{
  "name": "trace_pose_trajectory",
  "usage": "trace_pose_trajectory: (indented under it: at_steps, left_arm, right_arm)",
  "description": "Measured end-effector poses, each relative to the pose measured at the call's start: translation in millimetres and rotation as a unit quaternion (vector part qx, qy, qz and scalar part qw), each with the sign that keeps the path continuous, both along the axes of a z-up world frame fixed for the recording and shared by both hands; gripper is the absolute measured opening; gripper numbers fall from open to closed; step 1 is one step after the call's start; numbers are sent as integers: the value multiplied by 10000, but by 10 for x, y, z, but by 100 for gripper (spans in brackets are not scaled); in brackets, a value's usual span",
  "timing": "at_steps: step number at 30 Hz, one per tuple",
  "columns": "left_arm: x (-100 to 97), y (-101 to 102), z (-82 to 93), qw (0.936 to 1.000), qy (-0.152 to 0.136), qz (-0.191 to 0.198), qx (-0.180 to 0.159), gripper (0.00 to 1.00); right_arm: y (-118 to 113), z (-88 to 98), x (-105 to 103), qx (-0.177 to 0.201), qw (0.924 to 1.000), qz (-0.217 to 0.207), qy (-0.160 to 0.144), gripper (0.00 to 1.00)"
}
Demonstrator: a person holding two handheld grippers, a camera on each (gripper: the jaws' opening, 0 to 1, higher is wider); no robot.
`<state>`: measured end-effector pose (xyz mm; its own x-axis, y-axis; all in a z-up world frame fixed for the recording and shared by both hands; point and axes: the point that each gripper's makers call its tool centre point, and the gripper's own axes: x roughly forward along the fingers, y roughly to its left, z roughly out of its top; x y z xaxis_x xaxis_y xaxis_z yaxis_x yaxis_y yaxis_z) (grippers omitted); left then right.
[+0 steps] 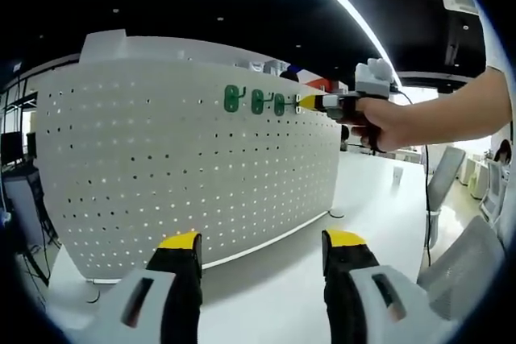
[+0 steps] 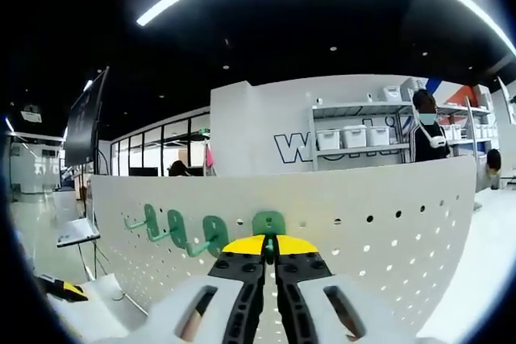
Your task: Insert the hook assembly into the mounting plate slot until the hook locks in place.
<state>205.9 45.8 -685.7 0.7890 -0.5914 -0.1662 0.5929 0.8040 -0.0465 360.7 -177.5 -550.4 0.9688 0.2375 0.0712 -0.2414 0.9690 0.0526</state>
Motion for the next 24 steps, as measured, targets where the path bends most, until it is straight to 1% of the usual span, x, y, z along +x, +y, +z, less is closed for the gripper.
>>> trace_pose_trajectory:
  at_steps: [3,6,8,13,17,20,21,24]
  left_arm:
    - [1,6,-2,10000,1,7,-2,62]
    - [2,12,-4,10000,14,14,-1,62]
    - [2,22,-5,10000,6,23,0,61]
    - [3,35,1,10000,9,30,-2,61]
    - [10,48,-3,10000,16,44,-27,61]
    - [0,43,8,10000,10,42,-54,60]
    - [-4,41,7,10000,11,40,-55,60]
    - [-11,28,-14,10000,38,28,-64,60]
  right_arm:
    - [12,-19,10,-64,9999,-109,-1,1]
    - [9,-32,18,-46,9997,-225,12,1]
    - [10,-30,21,29,9995,-317,17,1]
    - [9,-49,25,-15,9987,-496,-86,1]
    - [5,-50,31,-62,9982,-589,-102,1]
    - [1,-50,32,-8,9979,-641,-87,1]
    - [7,-61,37,30,9976,-689,-33,1]
    - [4,-67,43,42,9971,-763,-41,1]
